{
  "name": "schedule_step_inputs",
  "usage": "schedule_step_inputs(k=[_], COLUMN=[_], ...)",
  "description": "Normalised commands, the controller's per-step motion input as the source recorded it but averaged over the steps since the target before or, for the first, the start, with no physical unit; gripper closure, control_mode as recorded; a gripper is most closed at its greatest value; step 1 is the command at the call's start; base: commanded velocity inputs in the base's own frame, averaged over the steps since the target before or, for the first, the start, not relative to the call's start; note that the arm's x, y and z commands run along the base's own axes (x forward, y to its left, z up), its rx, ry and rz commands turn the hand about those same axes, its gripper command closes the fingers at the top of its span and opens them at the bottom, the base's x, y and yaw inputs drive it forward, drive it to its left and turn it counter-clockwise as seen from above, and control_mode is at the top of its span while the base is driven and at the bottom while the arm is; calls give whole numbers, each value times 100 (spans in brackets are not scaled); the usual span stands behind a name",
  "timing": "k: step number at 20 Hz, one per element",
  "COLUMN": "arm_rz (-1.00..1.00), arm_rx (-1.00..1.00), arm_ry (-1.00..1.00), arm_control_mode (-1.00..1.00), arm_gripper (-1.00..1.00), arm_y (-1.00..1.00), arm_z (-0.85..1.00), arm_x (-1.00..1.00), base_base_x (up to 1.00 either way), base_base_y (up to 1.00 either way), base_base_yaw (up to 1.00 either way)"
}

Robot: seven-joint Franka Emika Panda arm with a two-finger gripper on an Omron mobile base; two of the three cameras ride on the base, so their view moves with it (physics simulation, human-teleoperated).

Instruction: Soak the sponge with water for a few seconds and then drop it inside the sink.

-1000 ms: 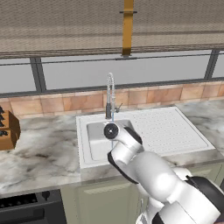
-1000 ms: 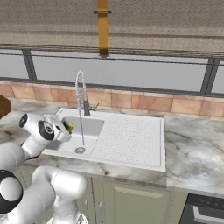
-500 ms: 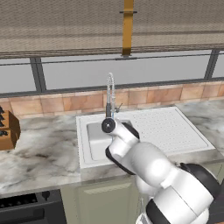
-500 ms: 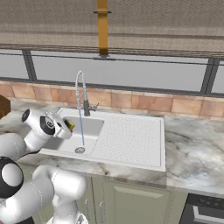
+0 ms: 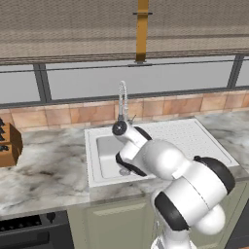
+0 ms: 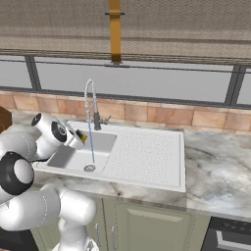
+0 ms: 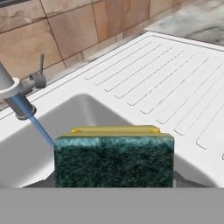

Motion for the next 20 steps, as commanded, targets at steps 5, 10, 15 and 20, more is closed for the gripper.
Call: schedule_step_inputs(k=[5,10,15,20], arm_rz=[0,0,0,-5], arm_rx=[-3,-3,-6,-6], arm_ry=[0,0,0,2], arm_control_mode=[-100,-100,-100,-100], arm_gripper=[100,100,100,100], arm_y=[0,0,0,0], arm_z=[-7,-10,-2,-5], arm_x=[19,8,1,0], base_base_x=[0,0,0,0], base_base_y=[0,0,0,0], base_base_yaw=[0,0,0,0])
